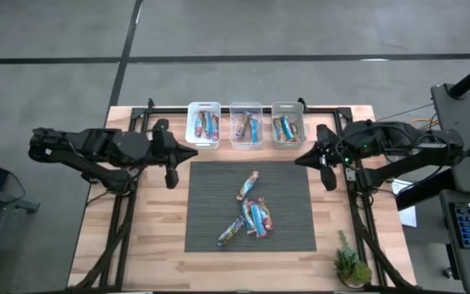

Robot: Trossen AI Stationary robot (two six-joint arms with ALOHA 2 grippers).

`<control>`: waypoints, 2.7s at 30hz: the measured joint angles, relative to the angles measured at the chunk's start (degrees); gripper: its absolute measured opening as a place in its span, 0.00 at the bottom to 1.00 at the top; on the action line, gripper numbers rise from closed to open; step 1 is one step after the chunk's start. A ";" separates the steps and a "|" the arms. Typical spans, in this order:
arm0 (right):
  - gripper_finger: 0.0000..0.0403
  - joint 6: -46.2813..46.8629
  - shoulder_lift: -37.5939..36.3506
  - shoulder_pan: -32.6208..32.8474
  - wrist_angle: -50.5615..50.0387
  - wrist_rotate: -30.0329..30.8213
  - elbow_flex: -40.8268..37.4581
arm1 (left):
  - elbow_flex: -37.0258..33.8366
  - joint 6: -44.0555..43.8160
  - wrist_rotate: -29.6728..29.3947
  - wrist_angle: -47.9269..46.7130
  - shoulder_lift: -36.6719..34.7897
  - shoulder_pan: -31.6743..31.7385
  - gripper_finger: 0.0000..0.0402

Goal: Pick and place Granola Bars by type
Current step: Put the blue granola bar into the transparent bin

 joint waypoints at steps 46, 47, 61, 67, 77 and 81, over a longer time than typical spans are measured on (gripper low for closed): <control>0.02 2.29 -1.72 0.00 0.79 0.68 -4.72 | 4.92 -5.48 24.84 2.13 22.57 -5.30 0.47; 0.02 2.30 -1.72 0.00 0.79 0.69 -4.72 | 4.92 -5.99 24.93 2.10 22.82 -5.65 0.47; 0.02 2.51 -1.70 0.00 0.77 0.79 -4.72 | 4.90 -15.99 27.22 1.02 25.40 -10.45 0.47; 0.02 2.51 -1.70 -0.02 0.77 0.79 -4.72 | 4.85 -22.52 28.51 -1.69 27.19 -11.53 0.47; 0.02 4.69 -1.70 -0.04 0.74 4.62 -4.72 | 4.81 -27.15 28.85 -2.82 32.45 -12.57 0.47; 0.02 6.58 -1.70 -0.04 0.74 5.20 -4.72 | 4.81 -28.30 28.49 -4.58 34.86 -12.57 0.47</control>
